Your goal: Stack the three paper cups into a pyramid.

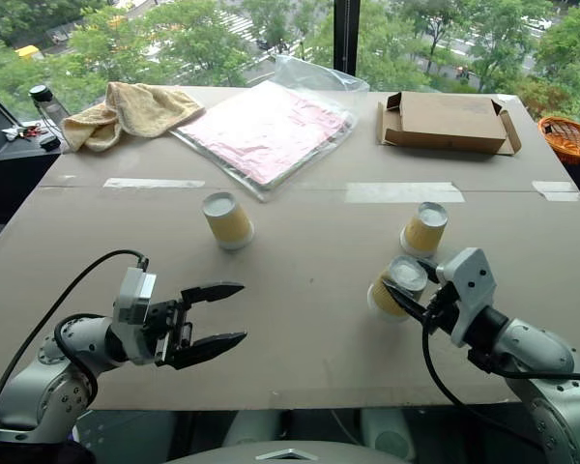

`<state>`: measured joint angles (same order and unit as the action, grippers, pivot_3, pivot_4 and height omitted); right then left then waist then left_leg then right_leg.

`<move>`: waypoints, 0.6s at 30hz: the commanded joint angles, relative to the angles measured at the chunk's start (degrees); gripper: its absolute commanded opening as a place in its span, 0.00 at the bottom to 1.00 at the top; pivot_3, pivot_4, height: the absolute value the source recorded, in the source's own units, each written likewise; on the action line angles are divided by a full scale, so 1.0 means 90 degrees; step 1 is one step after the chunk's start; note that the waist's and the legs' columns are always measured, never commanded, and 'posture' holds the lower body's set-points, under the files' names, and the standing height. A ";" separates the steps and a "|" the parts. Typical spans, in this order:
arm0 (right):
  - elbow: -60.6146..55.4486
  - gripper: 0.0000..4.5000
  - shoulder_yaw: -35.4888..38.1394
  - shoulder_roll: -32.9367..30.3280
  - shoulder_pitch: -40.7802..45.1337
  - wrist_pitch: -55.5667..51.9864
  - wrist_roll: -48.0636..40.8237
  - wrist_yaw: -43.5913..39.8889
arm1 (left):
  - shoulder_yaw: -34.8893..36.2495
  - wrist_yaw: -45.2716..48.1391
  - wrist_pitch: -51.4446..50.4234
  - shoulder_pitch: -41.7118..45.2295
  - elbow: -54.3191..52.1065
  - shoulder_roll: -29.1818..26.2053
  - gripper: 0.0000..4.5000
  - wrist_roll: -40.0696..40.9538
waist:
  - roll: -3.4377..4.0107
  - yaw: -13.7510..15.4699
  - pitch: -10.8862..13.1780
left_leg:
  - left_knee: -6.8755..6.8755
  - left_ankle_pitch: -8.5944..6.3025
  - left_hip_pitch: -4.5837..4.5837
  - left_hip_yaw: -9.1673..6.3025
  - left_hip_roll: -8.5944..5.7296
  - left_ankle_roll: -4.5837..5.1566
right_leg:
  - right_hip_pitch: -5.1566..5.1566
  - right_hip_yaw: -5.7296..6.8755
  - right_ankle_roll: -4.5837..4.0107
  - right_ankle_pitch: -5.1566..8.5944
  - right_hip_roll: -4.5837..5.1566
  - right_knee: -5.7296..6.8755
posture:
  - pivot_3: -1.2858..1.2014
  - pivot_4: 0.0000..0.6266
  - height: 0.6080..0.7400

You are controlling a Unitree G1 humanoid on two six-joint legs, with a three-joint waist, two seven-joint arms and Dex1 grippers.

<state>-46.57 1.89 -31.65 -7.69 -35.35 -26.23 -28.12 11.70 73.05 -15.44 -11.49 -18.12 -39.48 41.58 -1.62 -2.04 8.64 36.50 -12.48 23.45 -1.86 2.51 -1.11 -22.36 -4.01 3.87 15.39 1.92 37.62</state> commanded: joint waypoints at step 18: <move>0.1874 0.47 -0.1386 0.0316 0.2318 0.0509 0.1583 0.0013 | 0.0530 0.0090 0.0110 -0.0371 -0.0285 0.0032 1.00 0.0244 | 0.0005 0.0119 0.0007 | -0.0009 0.0000 0.0030 -0.0007 -0.0007 0.0000 | -0.0028 0.0007 -0.0016 -0.0011 0.0000 0.0005 | 0.52 0.24 1.00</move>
<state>-29.34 -11.22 -28.93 12.07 -32.07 -12.52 -27.76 15.12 73.85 -15.38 -14.52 -18.66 -39.26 42.54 -1.57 -0.97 8.70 36.42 -12.48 23.71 -1.92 2.44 -1.12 -22.62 -3.94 3.72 15.29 1.92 37.67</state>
